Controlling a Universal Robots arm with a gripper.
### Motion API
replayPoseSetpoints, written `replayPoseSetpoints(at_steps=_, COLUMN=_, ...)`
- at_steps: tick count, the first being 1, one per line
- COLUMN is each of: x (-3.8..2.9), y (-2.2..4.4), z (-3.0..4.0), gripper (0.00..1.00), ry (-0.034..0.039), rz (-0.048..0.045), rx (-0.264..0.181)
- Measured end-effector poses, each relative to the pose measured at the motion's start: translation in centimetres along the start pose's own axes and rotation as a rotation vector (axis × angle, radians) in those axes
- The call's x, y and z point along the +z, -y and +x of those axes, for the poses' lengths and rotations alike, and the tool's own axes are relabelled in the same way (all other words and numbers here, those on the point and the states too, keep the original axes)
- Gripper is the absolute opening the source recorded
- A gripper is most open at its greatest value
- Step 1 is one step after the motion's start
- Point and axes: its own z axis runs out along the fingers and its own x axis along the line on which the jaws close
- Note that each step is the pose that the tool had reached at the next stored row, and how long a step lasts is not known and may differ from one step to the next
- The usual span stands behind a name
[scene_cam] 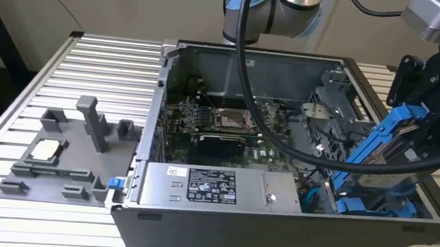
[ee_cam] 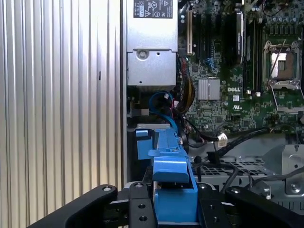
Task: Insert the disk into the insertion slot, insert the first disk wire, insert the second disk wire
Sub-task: 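Insert the disk into the insertion slot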
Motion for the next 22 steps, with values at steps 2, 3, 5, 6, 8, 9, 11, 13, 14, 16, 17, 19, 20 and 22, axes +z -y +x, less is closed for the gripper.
replayPoseSetpoints(at_steps=2, x=0.25, y=0.01, z=0.01, gripper=0.33, ry=0.0009, rz=0.0000, rx=0.000)
replayPoseSetpoints(at_steps=3, x=0.37, y=0.02, z=0.01, gripper=0.33, ry=0.0019, rz=0.0000, rx=0.000)
replayPoseSetpoints(at_steps=5, x=0.59, y=0.04, z=0.01, gripper=0.33, ry=0.0035, rz=0.0000, rx=0.000)
replayPoseSetpoints(at_steps=6, x=0.72, y=0.07, z=0.02, gripper=0.33, ry=0.0041, rz=0.0000, rx=0.000)
replayPoseSetpoints(at_steps=8, x=0.95, y=0.19, z=0.02, gripper=0.33, ry=0.0045, rz=0.0000, rx=0.000)
replayPoseSetpoints(at_steps=9, x=1.05, y=0.23, z=0.02, gripper=0.33, ry=0.0047, rz=-0.0001, rx=0.000)
replayPoseSetpoints(at_steps=11, x=1.25, y=0.28, z=0.03, gripper=0.33, ry=0.0055, rz=0.0000, rx=0.000)
replayPoseSetpoints(at_steps=13, x=1.43, y=0.43, z=0.03, gripper=0.33, ry=0.0059, rz=0.0000, rx=0.000)
replayPoseSetpoints(at_steps=14, x=1.52, y=0.48, z=0.03, gripper=0.33, ry=0.0059, rz=0.0000, rx=0.000)
replayPoseSetpoints(at_steps=16, x=1.80, y=0.51, z=0.04, gripper=0.33, ry=0.0064, rz=0.0000, rx=0.000)
replayPoseSetpoints(at_steps=17, x=1.98, y=0.53, z=0.04, gripper=0.33, ry=0.0068, rz=0.0000, rx=0.000)
replayPoseSetpoints(at_steps=19, x=2.34, y=0.56, z=0.05, gripper=0.33, ry=0.0067, rz=0.0000, rx=0.000)
replayPoseSetpoints(at_steps=20, x=2.52, y=0.57, z=0.05, gripper=0.33, ry=0.0068, rz=0.0000, rx=0.000)
replayPoseSetpoints(at_steps=22, x=2.88, y=0.59, z=0.06, gripper=0.33, ry=0.0067, rz=0.0000, rx=0.000)
